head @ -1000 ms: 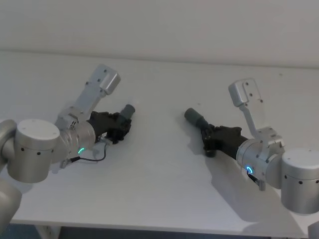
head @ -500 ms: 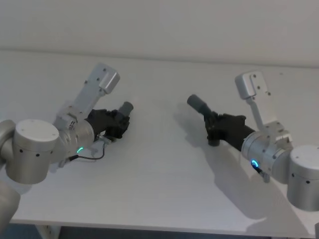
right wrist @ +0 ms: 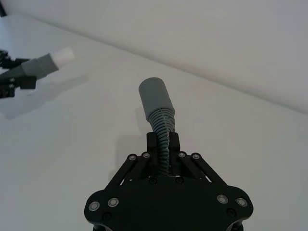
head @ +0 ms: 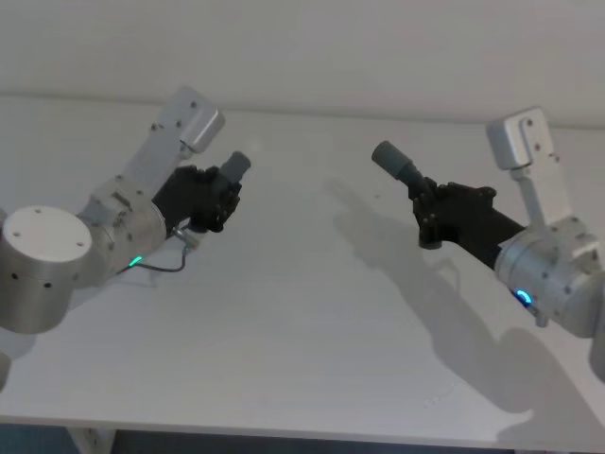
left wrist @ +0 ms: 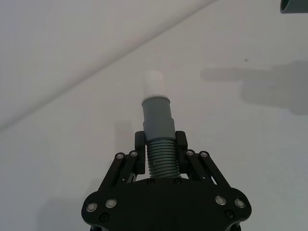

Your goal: Use both hands to pick up one end of the pipe from the table, align the ends, and insert them.

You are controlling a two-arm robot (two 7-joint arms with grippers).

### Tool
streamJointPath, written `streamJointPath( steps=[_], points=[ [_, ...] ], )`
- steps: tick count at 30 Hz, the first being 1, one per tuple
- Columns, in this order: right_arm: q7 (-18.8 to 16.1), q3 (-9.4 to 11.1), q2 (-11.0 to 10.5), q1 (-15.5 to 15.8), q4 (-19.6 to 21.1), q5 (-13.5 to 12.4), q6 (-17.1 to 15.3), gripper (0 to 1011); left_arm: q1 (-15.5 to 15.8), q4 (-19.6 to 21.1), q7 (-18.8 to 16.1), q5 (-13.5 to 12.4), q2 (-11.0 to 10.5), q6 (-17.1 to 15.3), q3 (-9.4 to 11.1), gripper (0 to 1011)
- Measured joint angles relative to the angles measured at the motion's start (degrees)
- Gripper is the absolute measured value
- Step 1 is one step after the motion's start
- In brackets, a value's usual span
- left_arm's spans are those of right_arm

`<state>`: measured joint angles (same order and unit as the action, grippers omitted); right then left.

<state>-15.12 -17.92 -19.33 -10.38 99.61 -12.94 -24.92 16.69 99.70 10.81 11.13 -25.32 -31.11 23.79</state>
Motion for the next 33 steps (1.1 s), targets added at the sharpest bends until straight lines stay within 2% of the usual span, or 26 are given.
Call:
streamJointPath(
  steps=[9,12,16,17,20,26,33],
  points=[
    [-5.55,1.66,-4.63,0.84,0.99,-1.7,4.26,135,1.29,1.4,5.2,-0.46,-3.66,3.49,0.17,354],
    [-8.44,2.3,-6.79,1.27,1.17,-2.69,6.29,135,1.78,1.6,7.36,-0.28,-4.87,4.59,0.24,354],
    [-10.67,2.71,-8.39,1.54,1.25,-3.37,7.88,135,2.68,1.62,11.38,0.7,-6.37,5.64,0.51,354],
    [-11.72,2.91,-9.28,1.68,1.32,-3.61,8.76,135,2.68,1.62,11.38,0.7,-6.37,5.64,0.51,354],
    [-13.2,3.17,-10.72,1.92,1.45,-3.91,10.1,135,3.68,1.24,14.93,1.86,-7.48,5.99,0.95,354],
    [-14.96,3.42,-12.78,2.38,1.93,-3.97,12.43,134,5.5,0.13,20.02,3.52,-8.88,6.16,1.96,354],
    [-15.82,3.19,-14.15,2.78,2.32,-3.77,14.2,134,8.1,-1.5,26.26,5.11,-10.21,7.27,3.63,354]
  ],
)
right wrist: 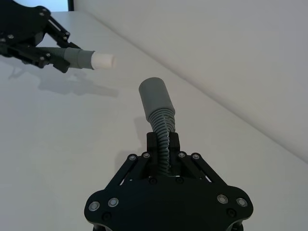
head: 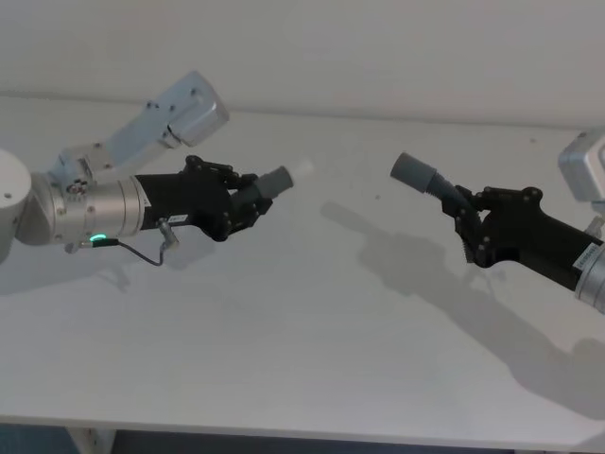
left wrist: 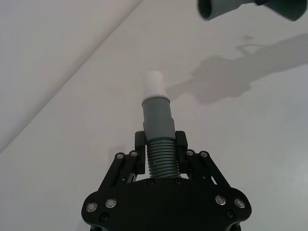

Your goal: Use both hands to pick up one end of the pipe from the table, align the ends, and insert them.

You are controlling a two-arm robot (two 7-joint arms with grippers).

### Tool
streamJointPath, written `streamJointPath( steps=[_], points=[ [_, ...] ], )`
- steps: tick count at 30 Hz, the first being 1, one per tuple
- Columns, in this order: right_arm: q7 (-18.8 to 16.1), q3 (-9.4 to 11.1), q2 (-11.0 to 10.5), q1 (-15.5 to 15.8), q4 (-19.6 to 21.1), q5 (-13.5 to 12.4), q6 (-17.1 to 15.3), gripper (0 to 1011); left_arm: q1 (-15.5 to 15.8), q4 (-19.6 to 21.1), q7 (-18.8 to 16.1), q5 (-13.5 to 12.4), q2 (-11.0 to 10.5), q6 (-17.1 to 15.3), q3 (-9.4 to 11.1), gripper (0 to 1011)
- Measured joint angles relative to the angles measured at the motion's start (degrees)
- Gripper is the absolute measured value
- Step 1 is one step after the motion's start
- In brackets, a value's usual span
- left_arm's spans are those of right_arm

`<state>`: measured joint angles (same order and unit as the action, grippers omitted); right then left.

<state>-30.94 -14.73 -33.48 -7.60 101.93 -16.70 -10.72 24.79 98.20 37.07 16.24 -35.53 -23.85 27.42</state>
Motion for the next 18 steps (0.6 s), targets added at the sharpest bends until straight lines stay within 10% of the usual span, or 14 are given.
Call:
streamJointPath(
  steps=[18],
  points=[
    [-6.63,-2.56,-3.77,-0.91,-0.88,-1.38,2.39,133,4.97,-3.08,8.77,0.75,-1.13,4.53,3.74,354]
  ],
)
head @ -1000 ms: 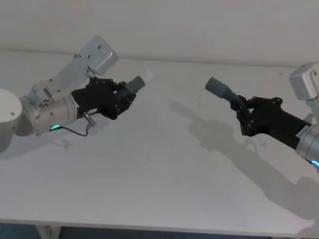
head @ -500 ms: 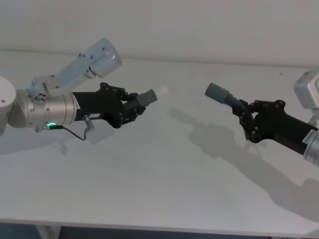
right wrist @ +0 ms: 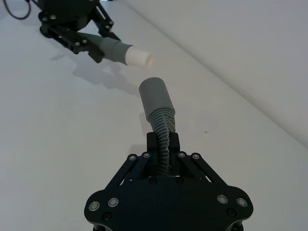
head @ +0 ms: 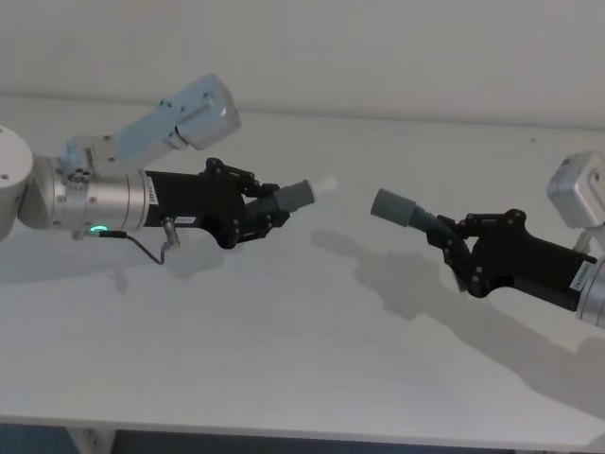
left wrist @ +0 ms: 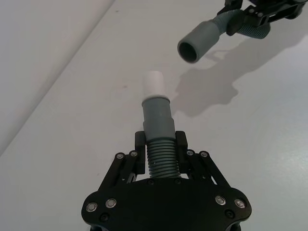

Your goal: Use both hands to pick up one end of the pipe from the table, align the ends, and insert them.

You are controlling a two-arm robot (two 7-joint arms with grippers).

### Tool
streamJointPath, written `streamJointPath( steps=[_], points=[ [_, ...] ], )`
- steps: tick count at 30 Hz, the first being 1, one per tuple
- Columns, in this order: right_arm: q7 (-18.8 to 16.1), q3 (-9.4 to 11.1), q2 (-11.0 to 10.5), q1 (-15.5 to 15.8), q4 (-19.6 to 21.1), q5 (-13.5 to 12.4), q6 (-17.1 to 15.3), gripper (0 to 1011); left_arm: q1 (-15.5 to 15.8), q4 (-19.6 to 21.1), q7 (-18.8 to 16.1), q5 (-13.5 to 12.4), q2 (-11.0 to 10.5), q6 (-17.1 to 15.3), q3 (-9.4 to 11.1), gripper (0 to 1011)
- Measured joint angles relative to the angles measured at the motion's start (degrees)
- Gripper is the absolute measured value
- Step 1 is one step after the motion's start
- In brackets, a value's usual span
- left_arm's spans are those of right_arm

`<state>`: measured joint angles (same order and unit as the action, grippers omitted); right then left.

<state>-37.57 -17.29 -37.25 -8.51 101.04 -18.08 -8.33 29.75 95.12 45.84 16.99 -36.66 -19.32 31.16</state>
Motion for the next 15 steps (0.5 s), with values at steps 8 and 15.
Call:
streamJointPath(
  steps=[8,15],
  points=[
    [-1.67,-0.68,-0.57,-0.57,-0.43,-1.16,0.32,133,1.54,-0.79,2.31,0.16,-0.12,0.84,1.42,354],
    [-2.26,-1.09,-0.71,-0.98,-0.66,-1.98,0.6,133,2.62,-1.29,3.83,0.28,-0.26,1.26,2.49,354]
  ],
)
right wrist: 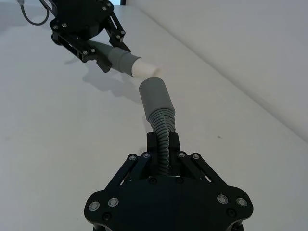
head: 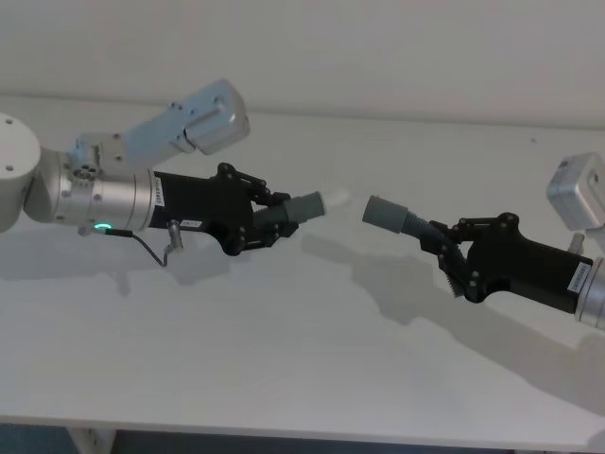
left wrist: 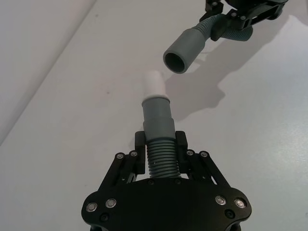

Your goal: Use both hands to pick up one end of the pipe from the table, align the ends, and insert them.

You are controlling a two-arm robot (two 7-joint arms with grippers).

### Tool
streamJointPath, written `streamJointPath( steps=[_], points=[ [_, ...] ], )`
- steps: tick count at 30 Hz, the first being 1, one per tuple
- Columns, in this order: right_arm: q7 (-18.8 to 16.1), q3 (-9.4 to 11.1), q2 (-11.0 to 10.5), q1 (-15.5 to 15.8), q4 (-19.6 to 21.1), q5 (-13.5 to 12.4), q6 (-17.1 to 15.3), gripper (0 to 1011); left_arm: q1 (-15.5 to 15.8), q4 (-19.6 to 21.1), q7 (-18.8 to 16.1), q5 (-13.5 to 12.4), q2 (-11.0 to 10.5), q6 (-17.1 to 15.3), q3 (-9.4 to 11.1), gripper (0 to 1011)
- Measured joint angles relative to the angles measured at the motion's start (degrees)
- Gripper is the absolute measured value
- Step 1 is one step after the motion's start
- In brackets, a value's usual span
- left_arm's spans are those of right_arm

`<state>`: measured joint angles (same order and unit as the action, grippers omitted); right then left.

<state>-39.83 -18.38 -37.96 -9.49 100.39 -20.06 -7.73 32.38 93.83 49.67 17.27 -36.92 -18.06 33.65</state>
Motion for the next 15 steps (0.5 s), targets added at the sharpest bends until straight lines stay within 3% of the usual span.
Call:
streamJointPath(
  steps=[15],
  points=[
    [-0.29,-0.89,-0.42,-0.61,-0.12,-0.97,0.1,133,2.02,-0.98,1.93,0.54,0.2,0.53,1.79,354]
  ],
)
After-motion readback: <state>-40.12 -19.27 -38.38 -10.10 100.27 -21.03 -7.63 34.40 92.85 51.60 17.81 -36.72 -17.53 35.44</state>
